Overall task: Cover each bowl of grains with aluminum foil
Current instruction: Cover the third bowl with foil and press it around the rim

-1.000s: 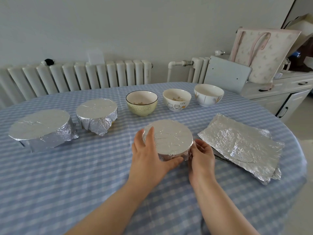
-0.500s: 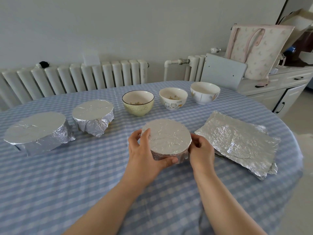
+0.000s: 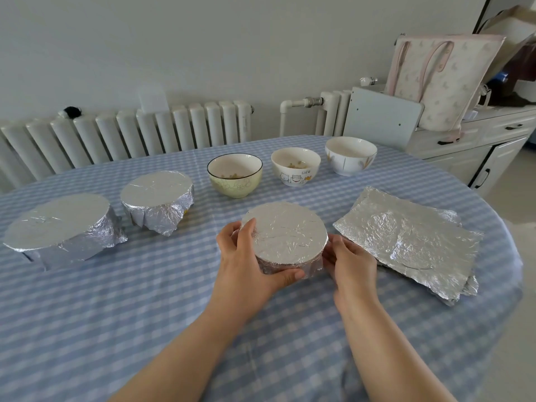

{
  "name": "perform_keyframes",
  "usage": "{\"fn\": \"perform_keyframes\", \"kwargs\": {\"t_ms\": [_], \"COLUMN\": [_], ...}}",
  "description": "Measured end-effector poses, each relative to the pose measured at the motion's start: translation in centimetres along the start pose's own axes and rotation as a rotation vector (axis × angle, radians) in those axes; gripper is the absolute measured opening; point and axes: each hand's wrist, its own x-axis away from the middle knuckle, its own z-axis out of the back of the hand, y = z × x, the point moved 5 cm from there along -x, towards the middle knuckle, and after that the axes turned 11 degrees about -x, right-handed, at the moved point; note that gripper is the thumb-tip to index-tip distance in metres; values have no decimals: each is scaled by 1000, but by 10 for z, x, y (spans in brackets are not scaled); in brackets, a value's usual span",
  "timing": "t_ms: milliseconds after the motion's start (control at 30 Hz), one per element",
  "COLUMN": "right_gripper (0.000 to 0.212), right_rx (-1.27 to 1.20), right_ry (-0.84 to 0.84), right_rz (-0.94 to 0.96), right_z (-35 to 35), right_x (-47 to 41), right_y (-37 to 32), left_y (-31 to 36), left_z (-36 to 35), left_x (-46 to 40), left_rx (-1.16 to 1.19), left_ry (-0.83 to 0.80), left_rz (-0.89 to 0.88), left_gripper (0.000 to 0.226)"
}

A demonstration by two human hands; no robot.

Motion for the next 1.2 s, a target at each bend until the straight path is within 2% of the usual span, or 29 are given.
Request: {"fn": "perform_keyframes", "kwargs": {"t_ms": [67, 200, 300, 400, 567, 700, 867, 933, 1000, 1100, 1200], "right_gripper": [32, 51, 51, 54, 35, 32, 29, 26, 28, 43, 53], "right_rx": [41, 392, 267, 253, 129, 74, 137, 30, 9, 123, 139], "right_ry": [-23, -24, -48, -85, -73, -76, -62, -85, -104, -149, -193], "right_rz": [72, 308, 214, 213, 163, 116, 182, 131, 112, 183, 188], "right_z": [-1, -2, 0, -2, -3, -4, -3, -2, 0, 0, -3], "right_x": [7, 16, 16, 17, 16, 15, 13, 14, 15, 15, 20], "right_y": [-4, -9, -3, -3, -1, 1, -1, -1, -1, 1, 5], "left_y": [1, 2, 2, 2, 2, 2, 3, 5, 8, 12, 10], "left_z": [0, 2, 1, 0, 0, -1, 0, 3, 4, 8, 14], "left_x": [0, 1, 2, 1, 0, 0, 0, 2, 7, 12, 8], "left_rx": [0, -10, -30, -48, -65, -76, -87, -98, -114, -138, -182], "left_ry": [3, 8, 13, 17, 23, 24, 18, 26, 46, 83, 87], "left_rz": [-1, -1, -3, -11, -14, -24, -20, -29, -58, -76, -45], "left_gripper": [131, 129, 126, 121, 120, 121, 123, 124, 122, 114, 117]}}
